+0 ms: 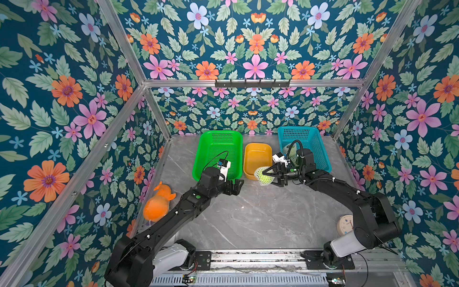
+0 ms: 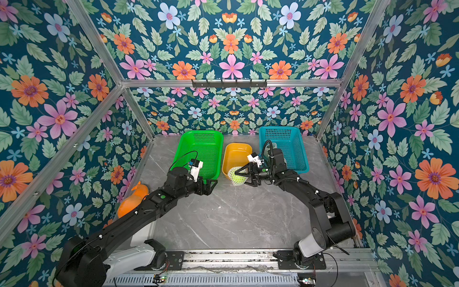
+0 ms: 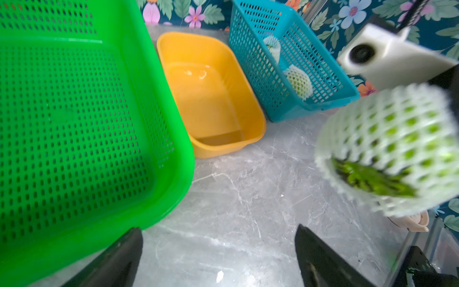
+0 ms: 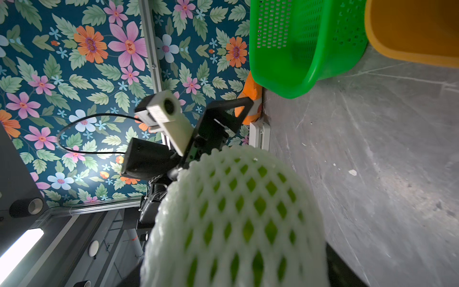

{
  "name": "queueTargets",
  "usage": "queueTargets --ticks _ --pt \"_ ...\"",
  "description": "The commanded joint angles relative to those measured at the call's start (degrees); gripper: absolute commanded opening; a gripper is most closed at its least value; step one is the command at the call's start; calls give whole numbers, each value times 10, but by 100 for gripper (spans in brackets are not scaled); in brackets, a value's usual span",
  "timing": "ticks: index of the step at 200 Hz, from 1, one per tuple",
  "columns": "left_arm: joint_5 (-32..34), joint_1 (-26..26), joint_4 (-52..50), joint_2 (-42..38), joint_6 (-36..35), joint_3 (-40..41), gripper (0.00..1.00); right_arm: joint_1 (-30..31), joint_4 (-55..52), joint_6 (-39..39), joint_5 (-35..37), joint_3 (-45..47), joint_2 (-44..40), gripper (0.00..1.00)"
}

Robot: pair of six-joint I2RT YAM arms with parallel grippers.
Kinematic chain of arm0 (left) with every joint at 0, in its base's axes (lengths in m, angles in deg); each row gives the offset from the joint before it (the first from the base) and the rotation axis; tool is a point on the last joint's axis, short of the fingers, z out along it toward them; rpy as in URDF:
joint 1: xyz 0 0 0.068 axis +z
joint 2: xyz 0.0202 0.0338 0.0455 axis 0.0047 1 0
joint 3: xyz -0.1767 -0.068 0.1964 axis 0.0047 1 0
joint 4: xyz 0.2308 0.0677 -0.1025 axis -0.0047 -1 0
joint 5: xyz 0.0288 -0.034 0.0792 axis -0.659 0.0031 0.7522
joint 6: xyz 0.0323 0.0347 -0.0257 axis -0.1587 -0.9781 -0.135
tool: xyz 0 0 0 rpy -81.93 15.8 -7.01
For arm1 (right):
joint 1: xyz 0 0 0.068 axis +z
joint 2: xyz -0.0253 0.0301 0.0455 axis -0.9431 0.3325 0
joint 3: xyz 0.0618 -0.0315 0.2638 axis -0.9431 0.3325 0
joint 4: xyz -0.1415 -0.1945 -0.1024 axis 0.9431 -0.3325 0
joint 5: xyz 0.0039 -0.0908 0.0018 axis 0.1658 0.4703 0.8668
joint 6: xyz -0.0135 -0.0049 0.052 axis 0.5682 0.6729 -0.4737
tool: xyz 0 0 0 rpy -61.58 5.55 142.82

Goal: Sleeve custard apples in foam nets
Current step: Pick up the custard apple from the center of the board.

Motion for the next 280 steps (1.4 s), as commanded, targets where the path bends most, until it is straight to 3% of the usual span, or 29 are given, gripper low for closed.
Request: queueTargets --ticks 1,41,70,163,280 --pt "-24 0 -36 8 -68 -36 100 1 -58 47 30 -5 -11 66" --pt "-122 -9 -57 54 -128 -104 100 5 -144 97 39 -22 -18 66" --pt "-121 -51 -90 101 -171 -145 100 8 -184 120 37 -31 -16 66" --pt "-236 -78 -72 198 -164 -212 100 14 -197 132 43 -48 3 66" --pt "-219 -92 -55 241 -157 -222 94 14 -158 108 22 -32 0 66"
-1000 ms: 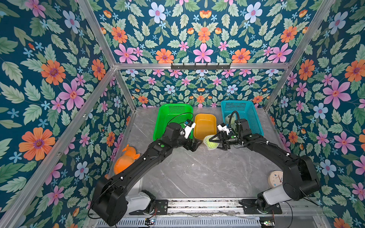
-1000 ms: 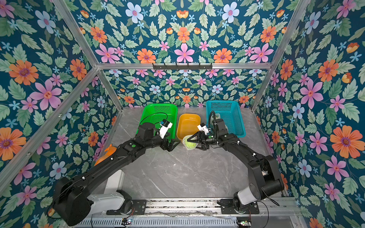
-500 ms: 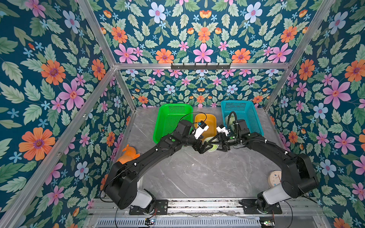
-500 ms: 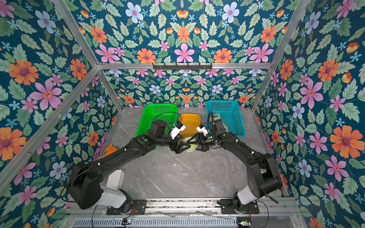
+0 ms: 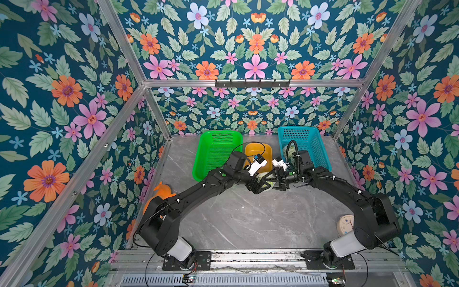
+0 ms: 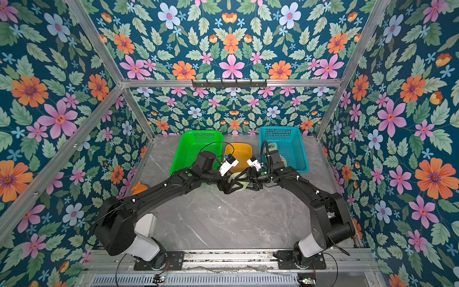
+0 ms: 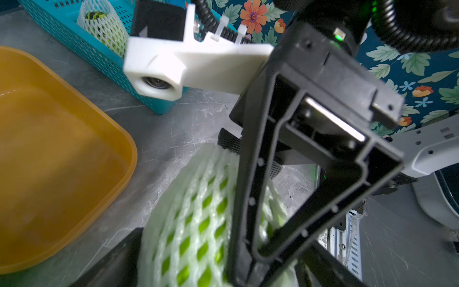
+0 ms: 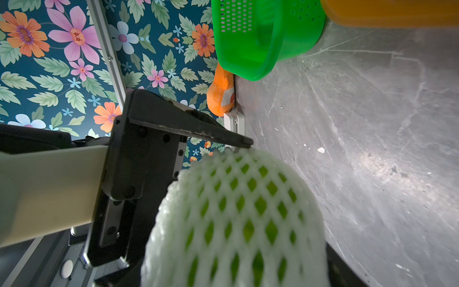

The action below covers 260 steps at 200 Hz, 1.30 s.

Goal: Sleeve custard apples in foam nets
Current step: Pick up the custard apple from the center of the board.

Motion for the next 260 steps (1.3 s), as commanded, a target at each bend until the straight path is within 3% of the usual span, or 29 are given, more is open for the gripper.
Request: queueTargets --ticks 1,26,77,94,108,165,197,221,260 --pt "0 -2 14 4 -2 0 94 0 27 -10 -19 6 -2 66" --pt "0 -3 25 11 2 -1 88 0 29 -10 -19 9 -4 66" --pt "0 -4 26 19 5 -7 62 0 32 -8 -18 12 -6 66" --pt "2 -4 27 19 7 -6 62 0 32 -8 -15 11 -7 76" --pt "8 -4 28 20 8 -6 62 -1 30 -8 -9 10 -9 99" --pt "27 -4 36 17 26 2 65 -20 -7 9 44 4 -32 99" --pt "72 -2 77 13 120 22 67 -29 -42 14 136 7 -69 99" --pt "82 -1 162 2 203 67 67 -28 27 -45 150 43 -94 99" --pt "132 -2 204 -21 233 94 67 -16 109 -104 176 99 -123 99"
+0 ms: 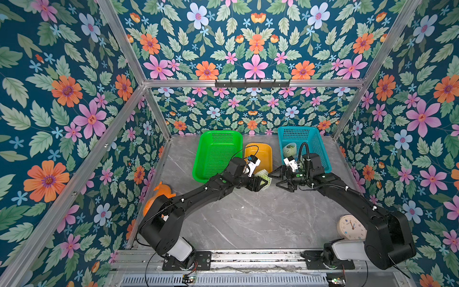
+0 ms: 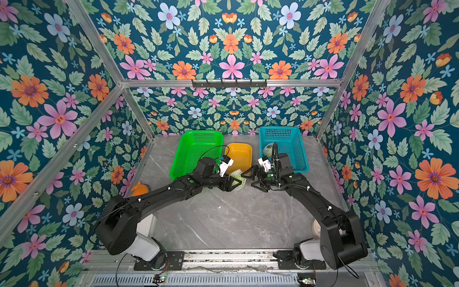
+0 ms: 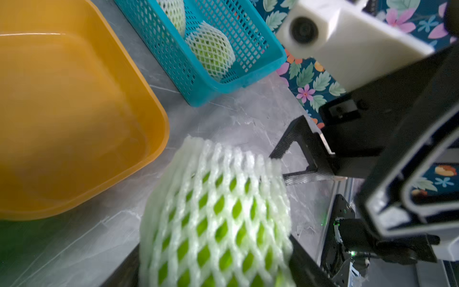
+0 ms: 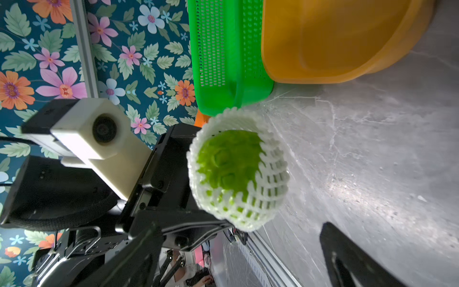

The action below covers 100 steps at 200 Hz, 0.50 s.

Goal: Sleeve custard apples in foam nets
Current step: Pick up the custard apple from the center of the board.

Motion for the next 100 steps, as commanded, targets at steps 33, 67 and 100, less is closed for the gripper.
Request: queueTargets --ticks 33,67,100 --pt "37 1 56 -17 38 0 68 26 145 -75 43 47 -14 99" --pt "46 0 47 -20 37 0 69 26 128 -60 98 60 -55 99" --pt "41 1 46 -21 37 0 69 26 108 -32 116 58 -89 99"
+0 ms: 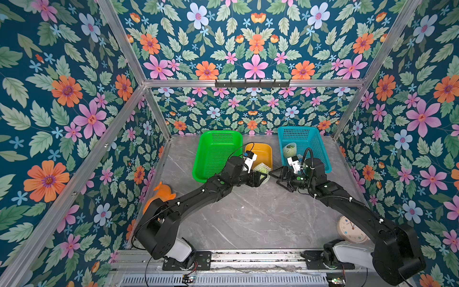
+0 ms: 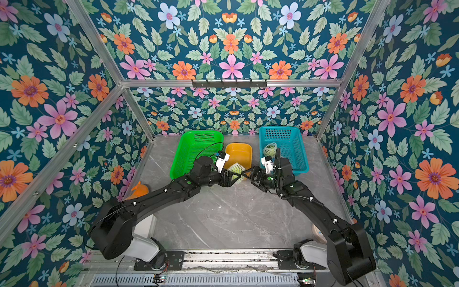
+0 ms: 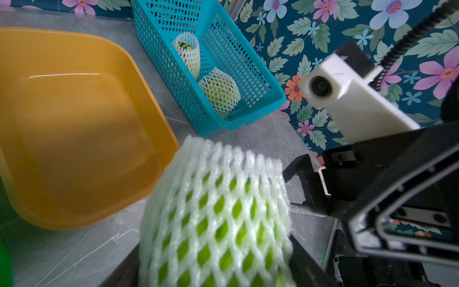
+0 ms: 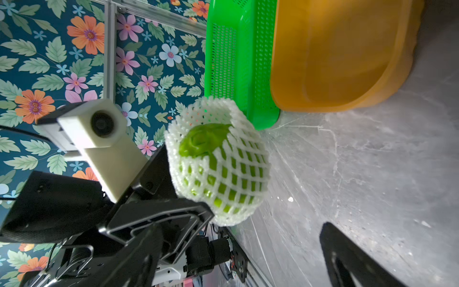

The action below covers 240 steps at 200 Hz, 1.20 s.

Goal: Sleeve custard apples in foam nets
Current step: Pick up the custard apple from the center of the board.

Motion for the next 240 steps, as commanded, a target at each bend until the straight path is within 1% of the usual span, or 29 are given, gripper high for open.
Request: queueTargets --ticks 1,16,33,47,67,95,132,174,191,209,240 --pt "-1 1 8 -1 2 -2 69 0 0 21 30 -4 -14 99" --pt "-14 1 8 1 2 -5 69 0 1 26 31 -9 -8 99" --pt "-25 -1 8 1 3 -8 69 2 33 12 17 -11 12 99" --pt "-25 -3 8 -2 0 -7 69 8 64 -5 0 -16 37 99" --pt "-25 -5 6 -5 -4 -7 69 26 78 -4 -3 -30 63 99" --pt "-25 -7 3 -2 -3 -5 69 35 92 0 -3 -41 69 99" --pt "-27 -9 5 -1 -3 -7 69 47 82 7 1 -44 84 99" --pt "-26 -8 4 -1 -4 -9 69 52 98 1 -3 -33 97 92" --pt "-31 -10 5 0 -5 -8 69 52 96 4 -1 -35 99 92" --pt "-38 -12 4 3 -7 -11 68 51 95 5 3 -46 109 94" --pt "-35 -16 -6 2 -13 -14 68 51 61 18 9 -68 133 95"
